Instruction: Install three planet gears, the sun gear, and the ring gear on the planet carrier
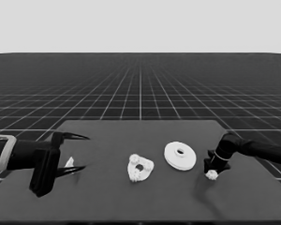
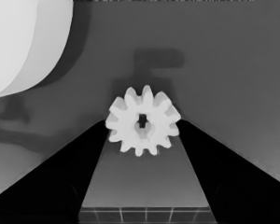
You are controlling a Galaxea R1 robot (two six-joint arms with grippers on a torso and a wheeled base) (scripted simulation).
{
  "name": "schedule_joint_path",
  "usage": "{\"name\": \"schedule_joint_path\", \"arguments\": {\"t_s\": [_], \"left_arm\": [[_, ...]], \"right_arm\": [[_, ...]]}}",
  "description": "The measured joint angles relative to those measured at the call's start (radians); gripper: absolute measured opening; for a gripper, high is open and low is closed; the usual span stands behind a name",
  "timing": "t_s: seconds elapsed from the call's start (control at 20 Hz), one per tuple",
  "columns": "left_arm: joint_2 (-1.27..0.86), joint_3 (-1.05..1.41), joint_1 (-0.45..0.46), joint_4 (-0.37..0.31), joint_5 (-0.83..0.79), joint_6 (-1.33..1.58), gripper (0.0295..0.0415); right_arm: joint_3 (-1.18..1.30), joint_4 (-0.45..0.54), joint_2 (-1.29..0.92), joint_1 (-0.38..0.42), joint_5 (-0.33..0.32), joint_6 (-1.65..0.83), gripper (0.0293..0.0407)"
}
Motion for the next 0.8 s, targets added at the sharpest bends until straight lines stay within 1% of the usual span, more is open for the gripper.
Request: {"name": "schedule_joint_path", "arguments": {"t_s": [0.2, 0.25, 0.3, 0.4, 0.5, 0.7, 0.75, 0.8], "left_arm": [[0.000, 0.000, 0.000, 0.000, 0.000, 0.000, 0.0385], [0.000, 0.000, 0.000, 0.000, 0.000, 0.000, 0.0385], [0.000, 0.000, 0.000, 0.000, 0.000, 0.000, 0.0385], [0.000, 0.000, 0.000, 0.000, 0.000, 0.000, 0.0385], [0.000, 0.000, 0.000, 0.000, 0.000, 0.000, 0.0385], [0.000, 0.000, 0.000, 0.000, 0.000, 0.000, 0.0385], [0.000, 0.000, 0.000, 0.000, 0.000, 0.000, 0.0385], [0.000, 0.000, 0.000, 0.000, 0.000, 0.000, 0.0385]], "right_arm": [[0.000, 0.000, 0.000, 0.000, 0.000, 0.000, 0.0309], [0.074, 0.047, -0.039, 0.072, -0.067, 0.019, 0.0309], [0.106, 0.082, -0.057, 0.130, -0.107, 0.025, 0.0310], [0.123, 0.118, -0.068, 0.185, -0.144, 0.028, 0.0310], [0.126, 0.131, -0.070, 0.203, -0.157, 0.028, 0.0310], [0.126, 0.137, -0.070, 0.210, -0.163, 0.028, 0.0310], [0.282, 0.086, 0.055, 0.217, -0.223, 0.461, 0.0310], [0.270, 0.083, 0.369, 0.221, -0.265, 0.690, 0.0310]]}}
